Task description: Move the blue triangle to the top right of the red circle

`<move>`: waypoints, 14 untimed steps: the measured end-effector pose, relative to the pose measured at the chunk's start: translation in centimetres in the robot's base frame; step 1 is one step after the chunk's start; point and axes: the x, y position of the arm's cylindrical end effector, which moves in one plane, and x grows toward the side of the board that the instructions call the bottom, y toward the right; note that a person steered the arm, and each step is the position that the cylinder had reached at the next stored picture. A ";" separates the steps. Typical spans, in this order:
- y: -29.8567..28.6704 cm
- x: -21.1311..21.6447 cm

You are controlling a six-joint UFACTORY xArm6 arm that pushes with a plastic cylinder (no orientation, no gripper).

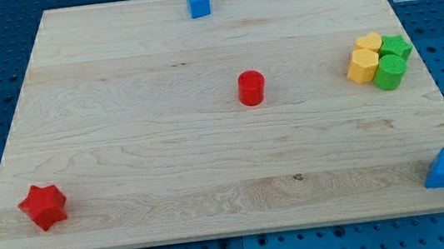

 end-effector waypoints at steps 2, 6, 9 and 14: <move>-3.1 0.2; -9.8 2.0; -7.8 1.4; -10.5 -2.2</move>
